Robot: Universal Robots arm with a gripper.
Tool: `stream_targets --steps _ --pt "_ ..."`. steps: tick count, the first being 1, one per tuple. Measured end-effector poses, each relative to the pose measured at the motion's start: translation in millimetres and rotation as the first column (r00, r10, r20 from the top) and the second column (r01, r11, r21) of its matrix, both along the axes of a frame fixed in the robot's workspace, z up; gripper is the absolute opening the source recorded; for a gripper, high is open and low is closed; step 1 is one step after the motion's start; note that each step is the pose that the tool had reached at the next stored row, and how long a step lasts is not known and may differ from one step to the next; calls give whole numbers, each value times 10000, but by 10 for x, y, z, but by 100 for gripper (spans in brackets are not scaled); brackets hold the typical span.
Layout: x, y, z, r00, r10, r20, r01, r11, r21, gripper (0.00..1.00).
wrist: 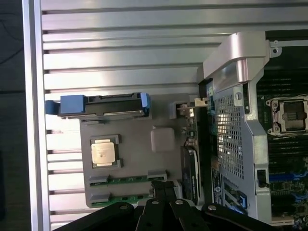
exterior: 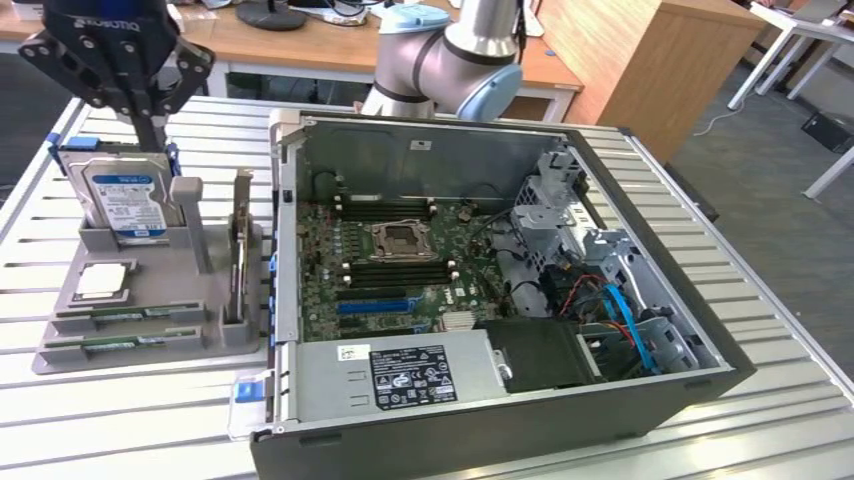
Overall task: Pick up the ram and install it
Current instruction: 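Reach for the ram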
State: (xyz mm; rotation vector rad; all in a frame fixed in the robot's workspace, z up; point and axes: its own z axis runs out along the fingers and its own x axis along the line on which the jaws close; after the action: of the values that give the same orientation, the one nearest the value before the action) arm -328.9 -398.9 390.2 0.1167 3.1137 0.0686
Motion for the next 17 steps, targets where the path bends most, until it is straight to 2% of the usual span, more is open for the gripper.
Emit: stream_targets --steps 11,17 --pt "-192 -1 -4 10000 0 0 0 10000 -1 11" --pt "-198 -1 -4 10000 1 0 -1 10000 -2 11"
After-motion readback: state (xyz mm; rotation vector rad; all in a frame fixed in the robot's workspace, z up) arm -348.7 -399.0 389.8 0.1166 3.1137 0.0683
